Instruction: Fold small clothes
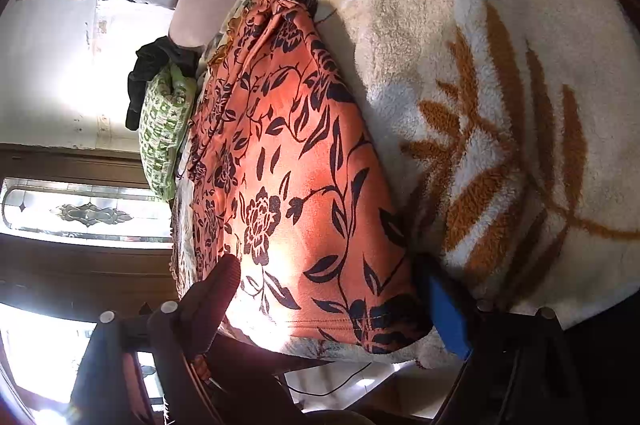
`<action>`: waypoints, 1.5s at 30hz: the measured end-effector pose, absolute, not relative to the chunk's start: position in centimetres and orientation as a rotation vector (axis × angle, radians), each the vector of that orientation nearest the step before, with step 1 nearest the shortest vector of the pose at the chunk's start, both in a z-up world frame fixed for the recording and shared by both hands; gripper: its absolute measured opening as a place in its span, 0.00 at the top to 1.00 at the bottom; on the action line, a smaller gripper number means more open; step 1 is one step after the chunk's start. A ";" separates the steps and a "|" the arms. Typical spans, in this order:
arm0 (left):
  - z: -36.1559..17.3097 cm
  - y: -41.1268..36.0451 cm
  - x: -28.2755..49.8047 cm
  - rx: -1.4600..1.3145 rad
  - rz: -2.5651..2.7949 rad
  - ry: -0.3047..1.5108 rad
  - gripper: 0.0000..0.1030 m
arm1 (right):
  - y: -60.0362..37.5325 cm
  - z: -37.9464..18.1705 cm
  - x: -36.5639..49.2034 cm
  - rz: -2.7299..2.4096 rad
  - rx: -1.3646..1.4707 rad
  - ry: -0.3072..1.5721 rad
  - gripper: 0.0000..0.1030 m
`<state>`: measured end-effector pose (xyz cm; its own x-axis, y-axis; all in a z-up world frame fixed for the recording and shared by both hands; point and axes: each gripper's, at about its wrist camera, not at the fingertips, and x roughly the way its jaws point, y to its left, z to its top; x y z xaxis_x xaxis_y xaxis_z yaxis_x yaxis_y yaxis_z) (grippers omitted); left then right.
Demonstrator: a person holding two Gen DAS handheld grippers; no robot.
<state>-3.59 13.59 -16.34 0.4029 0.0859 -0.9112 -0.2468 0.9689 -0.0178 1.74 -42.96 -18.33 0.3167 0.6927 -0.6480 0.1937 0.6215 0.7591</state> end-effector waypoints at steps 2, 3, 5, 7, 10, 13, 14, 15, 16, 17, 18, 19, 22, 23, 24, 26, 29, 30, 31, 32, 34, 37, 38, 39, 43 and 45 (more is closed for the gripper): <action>-16.4 13.7 -3.6 -0.170 0.207 1.139 0.14 | -43.0 -18.4 1.8 0.396 0.883 1.239 0.12; -16.4 13.9 -3.6 -0.177 0.206 1.139 0.14 | -43.0 -18.4 1.8 0.398 0.885 1.239 0.11; -16.5 14.0 -3.6 -0.188 0.207 1.139 0.11 | -42.9 -18.4 1.9 0.400 0.886 1.241 0.11; -16.6 13.9 -3.6 -0.188 0.204 1.140 0.09 | -42.9 -18.4 2.0 0.404 0.878 1.244 0.11; -16.8 13.8 -3.6 -0.195 0.204 1.146 0.04 | -42.8 -18.5 2.0 0.411 0.873 1.258 0.11; -16.8 13.8 -3.6 -0.209 0.203 1.167 0.04 | -42.5 -18.2 2.2 0.406 0.837 1.277 0.12; -16.5 14.0 -3.7 -0.224 0.198 1.162 0.11 | -42.2 -17.8 2.2 0.394 0.797 1.281 0.19; -16.2 14.2 -4.0 -0.239 0.197 1.141 0.21 | -41.7 -17.3 2.1 0.390 0.753 1.281 0.39; -15.9 14.4 -4.2 -0.243 0.205 1.131 0.38 | -41.3 -16.9 2.0 0.405 0.732 1.283 0.49; -15.7 14.6 -4.2 -0.258 0.194 1.126 0.46 | -41.1 -16.6 1.9 0.409 0.719 1.284 0.64; -15.7 14.9 -4.1 -0.279 0.190 1.127 0.46 | -41.0 -16.5 1.9 0.401 0.704 1.289 0.64; -15.8 15.1 -4.0 -0.298 0.190 1.129 0.46 | -40.9 -16.6 1.9 0.377 0.679 1.299 0.64; -15.9 14.5 -4.0 -0.277 0.165 1.127 0.31 | -41.7 -18.1 2.2 0.315 0.708 1.337 0.48; -16.0 13.9 -3.8 -0.249 0.152 1.139 0.24 | -42.0 -18.1 2.2 0.334 0.764 1.316 0.36; -16.1 13.3 -3.7 -0.216 0.150 1.148 0.23 | -42.2 -18.1 2.2 0.343 0.792 1.307 0.29; -16.4 12.6 -3.6 -0.166 0.167 1.148 0.23 | -41.7 -17.8 2.3 0.348 0.747 1.314 0.29; -16.2 12.7 -3.3 -0.166 0.175 1.150 0.39 | -41.0 -17.7 2.3 0.339 0.653 1.337 0.55; -16.0 12.8 -3.3 -0.162 0.178 1.149 0.44 | -41.2 -17.8 2.3 0.322 0.649 1.345 0.65; -15.9 12.9 -3.3 -0.164 0.175 1.149 0.55 | -41.5 -18.1 2.3 0.315 0.664 1.351 0.65; -15.8 13.0 -3.3 -0.164 0.173 1.149 0.64 | -41.7 -18.3 2.3 0.309 0.675 1.359 0.69; -15.6 13.1 -3.2 -0.157 0.177 1.151 0.72 | -41.8 -18.3 2.3 0.296 0.658 1.366 0.72; -15.3 13.1 -3.3 -0.155 0.179 1.146 0.81 | -41.4 -17.7 2.3 0.281 0.608 1.371 0.82; -15.2 13.0 -3.3 -0.156 0.176 1.145 0.84 | -41.1 -17.3 2.2 0.287 0.595 1.369 0.91; -15.0 12.9 -3.4 -0.160 0.167 1.142 0.86 | -40.9 -16.8 2.1 0.291 0.583 1.360 0.92; -13.6 12.3 -3.6 -0.160 0.148 1.111 0.87 | -40.6 -14.2 2.0 0.325 0.587 1.299 0.92; -13.2 12.2 -3.5 -0.172 0.145 1.098 0.87 | -40.8 -13.4 2.2 0.339 0.609 1.273 0.92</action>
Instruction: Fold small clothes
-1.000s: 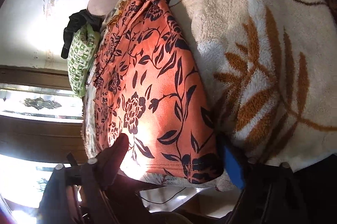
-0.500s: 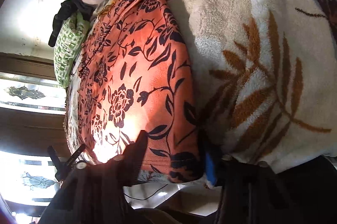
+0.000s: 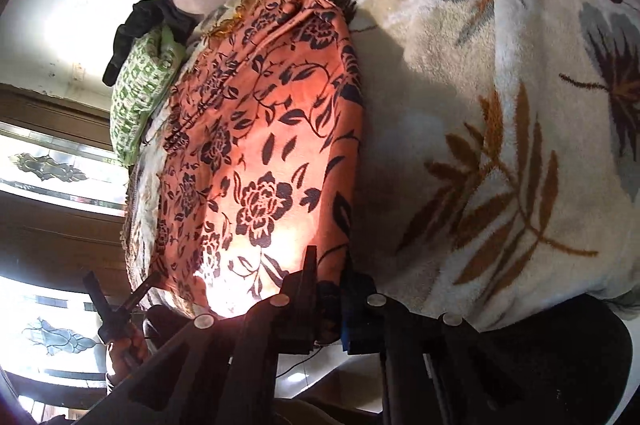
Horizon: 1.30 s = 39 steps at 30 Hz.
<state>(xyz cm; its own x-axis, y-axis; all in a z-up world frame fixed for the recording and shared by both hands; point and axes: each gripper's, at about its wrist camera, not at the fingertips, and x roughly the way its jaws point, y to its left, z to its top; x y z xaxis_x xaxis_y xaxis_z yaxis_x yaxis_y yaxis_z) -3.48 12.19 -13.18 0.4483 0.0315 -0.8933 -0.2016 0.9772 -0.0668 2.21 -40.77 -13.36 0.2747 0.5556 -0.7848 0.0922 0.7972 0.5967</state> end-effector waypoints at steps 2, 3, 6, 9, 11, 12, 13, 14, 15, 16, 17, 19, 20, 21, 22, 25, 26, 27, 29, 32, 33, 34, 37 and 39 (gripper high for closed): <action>-13.7 12.2 -3.1 -0.169 0.151 1.112 0.87 | -40.9 -13.8 2.6 0.335 0.625 1.280 0.92; -14.1 12.4 -3.0 -0.173 0.159 1.123 0.87 | -40.9 -14.6 2.7 0.324 0.638 1.294 0.92; -15.3 12.9 -3.0 -0.199 0.178 1.160 0.83 | -41.3 -17.5 2.6 0.301 0.712 1.371 0.88; -15.4 13.1 -3.1 -0.219 0.173 1.157 0.82 | -42.0 -18.9 2.2 0.276 0.777 1.371 0.86; -15.6 13.1 -3.0 -0.216 0.178 1.161 0.73 | -42.2 -19.0 2.1 0.290 0.800 1.365 0.85; -15.6 13.1 -3.0 -0.222 0.176 1.163 0.72 | -42.2 -19.0 2.2 0.295 0.794 1.372 0.85; -15.7 13.1 -3.0 -0.226 0.177 1.162 0.72 | -42.1 -19.0 2.3 0.300 0.783 1.376 0.85; -15.7 13.1 -3.1 -0.225 0.173 1.161 0.74 | -42.0 -18.9 2.4 0.304 0.772 1.380 0.85; -15.6 13.0 -3.1 -0.221 0.163 1.158 0.79 | -42.0 -18.8 2.4 0.309 0.756 1.381 0.85; -15.5 13.0 -3.2 -0.225 0.139 1.155 0.86 | -41.8 -18.7 2.5 0.314 0.741 1.383 0.86; -15.4 13.0 -3.1 -0.224 0.133 1.154 0.86 | -41.8 -18.7 2.5 0.318 0.738 1.383 0.87; -15.1 13.3 -3.1 -0.235 0.127 1.153 0.87 | -42.1 -18.4 2.5 0.326 0.748 1.375 0.91; -15.0 13.5 -3.1 -0.251 0.124 1.149 0.87 | -42.2 -18.2 2.6 0.330 0.758 1.363 0.91; -14.8 13.7 -3.1 -0.265 0.124 1.142 0.87 | -42.5 -18.0 2.6 0.335 0.775 1.349 0.91; -14.6 13.9 -3.0 -0.273 0.124 1.136 0.87 | -42.8 -17.8 2.7 0.339 0.792 1.333 0.91; -14.8 13.8 -2.6 -0.275 0.124 1.149 0.87 | -43.0 -17.1 3.2 0.355 0.808 1.308 0.91; -15.2 13.8 -2.4 -0.271 0.127 1.167 0.86 | -43.0 -17.3 3.4 0.352 0.802 1.316 0.91; -15.5 13.8 -2.3 -0.271 0.128 1.181 0.87 | -43.0 -17.8 3.6 0.346 0.806 1.330 0.91; -15.4 13.7 -2.0 -0.266 0.119 1.185 0.87 | -43.1 -18.6 3.9 0.345 0.824 1.349 0.91; -13.1 14.1 -0.6 -0.293 0.074 1.139 0.87 | -43.1 -17.7 4.7 0.378 0.850 1.319 0.92; -11.8 14.3 0.3 -0.296 0.066 1.109 0.87 | -43.0 -17.1 5.3 0.392 0.852 1.305 0.92; -10.3 14.6 1.4 -0.302 0.058 1.070 0.87 | -43.0 -16.2 6.2 0.407 0.849 1.287 0.92; -5.1 15.9 5.9 -0.309 0.051 0.930 0.95 | -43.1 -12.3 10.7 0.459 0.851 1.191 0.93; -1.9 17.2 9.8 -0.318 0.061 0.827 0.95 | -43.5 -9.2 15.0 0.477 0.851 1.102 0.94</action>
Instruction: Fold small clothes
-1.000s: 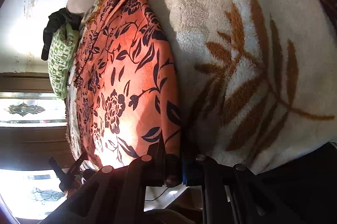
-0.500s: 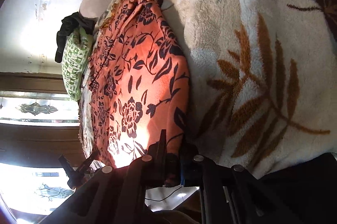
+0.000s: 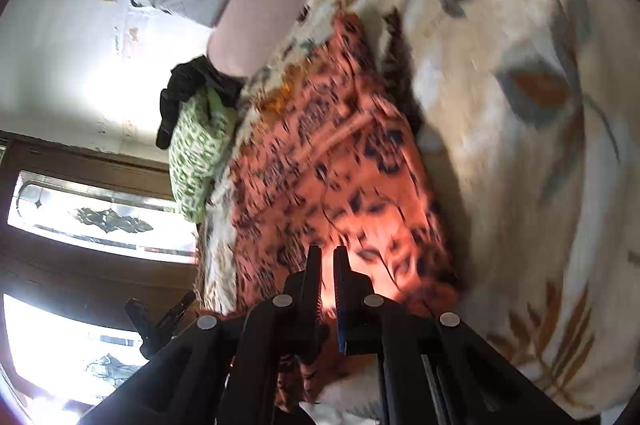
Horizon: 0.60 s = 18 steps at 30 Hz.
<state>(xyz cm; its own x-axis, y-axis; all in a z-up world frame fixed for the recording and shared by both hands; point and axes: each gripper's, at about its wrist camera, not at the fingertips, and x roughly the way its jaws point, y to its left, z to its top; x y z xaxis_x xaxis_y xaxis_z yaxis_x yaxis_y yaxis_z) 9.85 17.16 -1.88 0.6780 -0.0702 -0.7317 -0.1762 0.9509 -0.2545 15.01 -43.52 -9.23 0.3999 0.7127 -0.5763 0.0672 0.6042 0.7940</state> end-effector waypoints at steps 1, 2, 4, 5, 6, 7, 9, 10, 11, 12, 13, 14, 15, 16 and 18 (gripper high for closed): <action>-0.6 17.7 12.1 -0.319 0.069 0.788 0.95 | -43.8 -7.7 17.4 0.476 0.846 1.056 0.94; 0.2 18.1 14.3 -0.311 0.078 0.753 0.95 | -44.0 -6.4 19.9 0.467 0.843 1.013 0.94; 0.9 18.5 18.4 -0.277 0.115 0.734 0.95 | -44.3 -4.3 24.7 0.446 0.841 0.939 0.94; 0.8 18.6 19.5 -0.285 0.113 0.745 0.95 | -44.3 -3.7 26.5 0.400 0.817 0.910 0.93; 0.7 18.6 19.8 -0.301 0.085 0.746 0.95 | -44.1 -3.4 27.8 0.370 0.797 0.909 0.90; 0.3 18.3 19.6 -0.300 0.049 0.738 0.92 | -43.6 -3.8 28.5 0.407 0.811 0.940 0.90; -1.4 17.3 18.4 -0.238 0.026 0.772 0.65 | -42.1 -5.4 27.6 0.466 0.790 1.029 0.68; -2.8 16.8 17.5 -0.206 0.031 0.810 0.41 | -41.3 -6.5 26.3 0.464 0.732 1.081 0.51; -4.1 16.3 16.3 -0.182 0.029 0.848 0.37 | -40.7 -7.7 24.4 0.462 0.681 1.144 0.18; -5.6 16.1 14.9 -0.169 0.017 0.892 0.37 | -40.4 -9.1 22.1 0.466 0.642 1.195 0.16; -6.9 16.0 13.4 -0.169 0.011 0.943 0.37 | -40.1 -10.5 19.8 0.489 0.627 1.240 0.16; -8.2 16.0 11.9 -0.184 0.011 0.993 0.37 | -40.0 -11.8 17.7 0.506 0.650 1.290 0.16; -9.3 16.3 10.2 -0.218 0.020 1.039 0.37 | -40.0 -12.8 15.8 0.501 0.685 1.335 0.16; -10.2 16.6 8.5 -0.270 0.033 1.075 0.37 | -40.3 -13.6 14.0 0.484 0.734 1.354 0.16; -11.8 17.4 5.6 -0.415 0.052 1.142 0.37 | -40.6 -14.9 11.3 0.487 0.853 1.398 0.16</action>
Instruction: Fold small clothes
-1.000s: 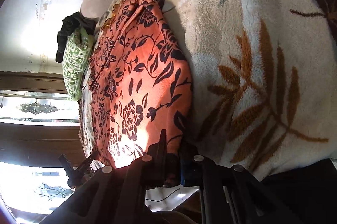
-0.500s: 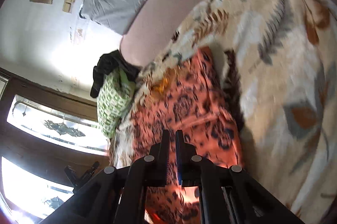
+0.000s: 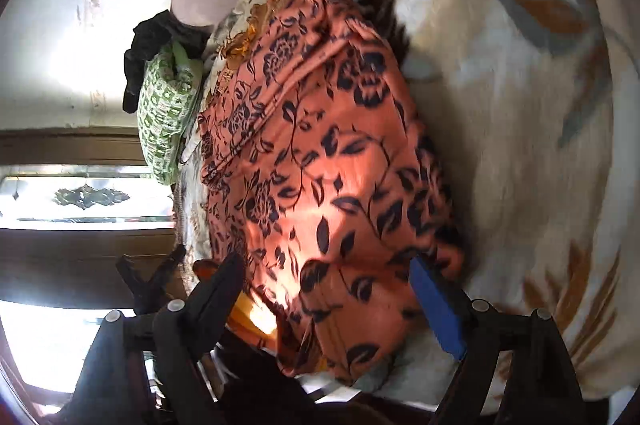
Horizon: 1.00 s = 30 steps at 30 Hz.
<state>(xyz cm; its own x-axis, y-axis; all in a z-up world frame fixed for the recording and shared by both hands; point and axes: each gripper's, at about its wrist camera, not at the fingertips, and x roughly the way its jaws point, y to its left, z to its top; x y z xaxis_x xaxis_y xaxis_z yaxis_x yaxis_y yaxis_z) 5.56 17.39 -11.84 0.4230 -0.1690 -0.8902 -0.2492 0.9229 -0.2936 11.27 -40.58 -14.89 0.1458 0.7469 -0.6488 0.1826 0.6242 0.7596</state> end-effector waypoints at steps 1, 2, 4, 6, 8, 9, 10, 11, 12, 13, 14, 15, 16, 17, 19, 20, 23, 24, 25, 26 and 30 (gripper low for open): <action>-12.7 17.6 4.3 -0.480 0.054 1.180 0.37 | -40.5 -15.1 10.4 0.490 0.887 1.412 0.16; -13.4 17.6 3.5 -0.517 0.045 1.214 0.37 | -40.4 -15.4 9.9 0.475 0.916 1.432 0.16; -14.2 17.3 2.2 -0.539 0.053 1.251 0.37 | -40.0 -16.7 9.7 0.448 0.979 1.509 0.16; -13.5 17.3 1.0 -0.549 0.076 1.221 0.37 | -39.8 -16.8 9.9 0.408 1.000 1.516 0.16; -11.3 16.9 -0.5 -0.471 0.044 1.079 0.37 | -39.5 -14.0 10.0 0.370 0.844 1.397 0.16; -10.3 16.3 -1.1 -0.369 0.024 1.005 0.36 | -39.2 -12.0 9.6 0.377 0.724 1.298 0.16; -9.6 15.4 -1.8 -0.239 -0.005 0.931 0.35 | -38.9 -10.3 8.9 0.389 0.615 1.205 0.16; -9.3 14.3 -2.4 -0.094 -0.044 0.861 0.35 | -38.5 -8.9 8.2 0.423 0.502 1.129 0.16; -9.3 13.3 -2.8 0.046 -0.079 0.810 0.35 | -37.7 -8.0 7.4 0.464 0.369 1.073 0.16; -9.6 12.4 -2.9 0.176 -0.116 0.779 0.35 | -37.0 -7.6 6.5 0.482 0.227 1.033 0.16; -10.2 11.3 -3.1 0.286 -0.161 0.771 0.35 | -36.4 -7.5 5.8 0.493 0.089 1.013 0.16; -10.7 10.7 -2.7 0.359 -0.208 0.785 0.35 | -35.8 -7.9 5.3 0.516 -0.026 1.008 0.16; -11.2 10.1 -2.2 0.394 -0.253 0.806 0.35 | -35.4 -8.4 5.0 0.544 -0.107 1.019 0.16; -11.5 9.7 -1.7 0.400 -0.295 0.826 0.35 | -35.2 -8.9 4.9 0.571 -0.153 1.036 0.17; -11.7 9.4 -1.0 0.378 -0.347 0.842 0.35 | -34.8 -9.6 5.1 0.620 -0.205 1.055 0.18; -11.7 9.1 -0.6 0.371 -0.370 0.850 0.35 | -34.5 -9.7 5.2 0.644 -0.225 1.050 0.18; -12.1 8.0 0.3 0.403 -0.456 0.867 0.35 | -32.7 -9.4 5.8 0.746 -0.297 1.036 0.18; -12.4 7.7 0.5 0.427 -0.480 0.882 0.35 | -31.7 -9.6 6.0 0.785 -0.345 1.043 0.18; -12.7 7.6 0.7 0.452 -0.497 0.897 0.35 | -30.8 -10.0 6.4 0.821 -0.403 1.056 0.18; -13.0 7.5 1.1 0.465 -0.515 0.913 0.35 | -30.0 -10.6 6.7 0.857 -0.455 1.079 0.19; -13.7 7.3 2.4 0.494 -0.595 0.971 0.35 | -28.2 -13.3 8.5 0.952 -0.566 1.181 0.30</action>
<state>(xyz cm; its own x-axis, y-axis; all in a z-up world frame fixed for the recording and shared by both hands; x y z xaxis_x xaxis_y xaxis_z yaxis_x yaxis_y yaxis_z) 2.41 7.28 -13.68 0.4307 -0.2428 -0.8692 0.6638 0.7378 0.1228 8.52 -28.19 -13.34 0.0800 0.3201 -0.9440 -0.8545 0.5097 0.1004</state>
